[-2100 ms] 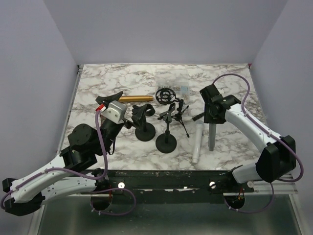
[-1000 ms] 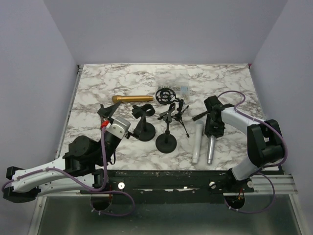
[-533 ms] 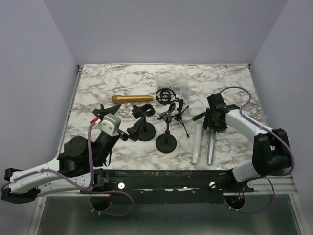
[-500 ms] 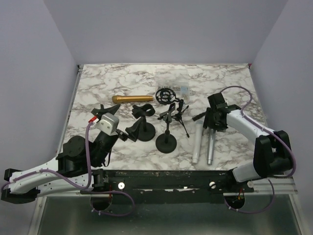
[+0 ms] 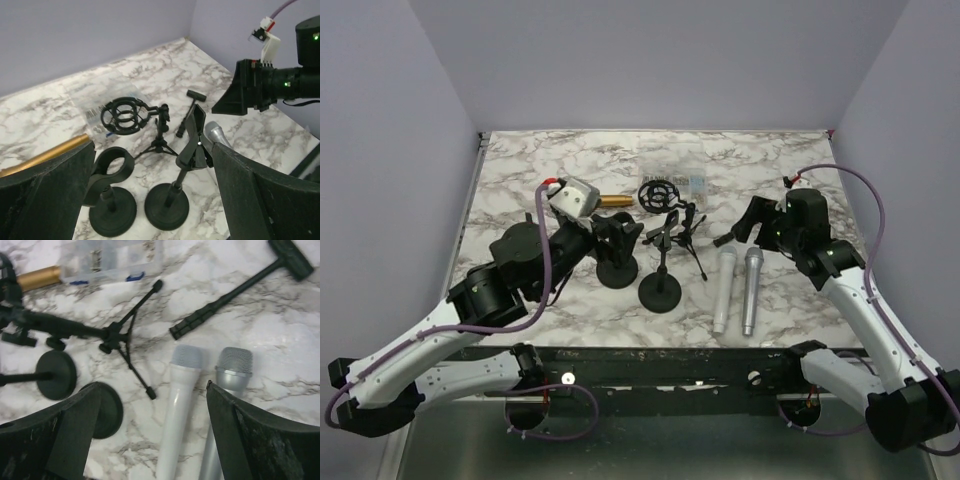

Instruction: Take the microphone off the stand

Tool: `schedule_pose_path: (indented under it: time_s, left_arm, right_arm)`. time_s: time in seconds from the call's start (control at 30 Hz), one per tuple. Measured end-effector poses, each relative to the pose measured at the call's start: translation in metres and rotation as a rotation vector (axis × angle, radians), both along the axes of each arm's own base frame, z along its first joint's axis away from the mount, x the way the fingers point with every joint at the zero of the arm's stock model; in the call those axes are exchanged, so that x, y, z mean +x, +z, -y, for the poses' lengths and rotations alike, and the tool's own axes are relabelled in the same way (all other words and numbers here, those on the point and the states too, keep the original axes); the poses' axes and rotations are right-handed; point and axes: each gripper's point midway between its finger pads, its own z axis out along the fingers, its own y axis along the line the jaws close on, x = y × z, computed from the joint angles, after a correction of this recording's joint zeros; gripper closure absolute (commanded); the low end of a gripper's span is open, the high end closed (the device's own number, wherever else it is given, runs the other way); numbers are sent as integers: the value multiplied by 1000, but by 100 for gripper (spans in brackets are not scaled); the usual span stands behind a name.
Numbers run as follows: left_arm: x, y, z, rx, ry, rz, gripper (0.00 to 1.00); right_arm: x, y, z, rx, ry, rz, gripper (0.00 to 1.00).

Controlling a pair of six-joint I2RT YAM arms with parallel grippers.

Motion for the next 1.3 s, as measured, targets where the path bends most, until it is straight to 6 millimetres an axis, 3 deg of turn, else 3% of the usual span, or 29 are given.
schedule_pose_path:
  time_s: [0.17,0.23,0.33,0.43,0.6,0.67,0.83,1.07,1.13,1.3]
  left_arm:
    - [6,-30,19,8,-70,-124,2]
    - [5,-31,18,-10,-88,-144,1]
    - [2,-26,13,-29,-96,-140,2]
    - [-1,-16,2,-30,-89,-112,2]
    - [2,5,-15,31,-54,2,1]
    - [6,11,-21,67,-28,47,2]
    - [25,8,-32,170,61,146,2]
    - [37,-50,-39,284,92,125,1]
    - [37,-53,-42,288,97,128,1]
    - [30,-38,-51,240,111,182,2]
  right_arm:
    - [-13,13,-41,182,172,8,13]
    - [-20,22,-62,291,249,2,11]
    - [-35,45,-91,481,366,15,2]
    - [-57,77,-112,614,484,53,0]
    - [-76,134,-138,685,652,113,0]
    - [-77,146,-150,696,696,120,0]
    - [-88,131,-183,690,755,32,0]
    - [-84,121,-197,679,720,-1,9]
    - [-77,119,-198,671,697,-2,10]
    - [-66,115,-197,658,642,3,18]
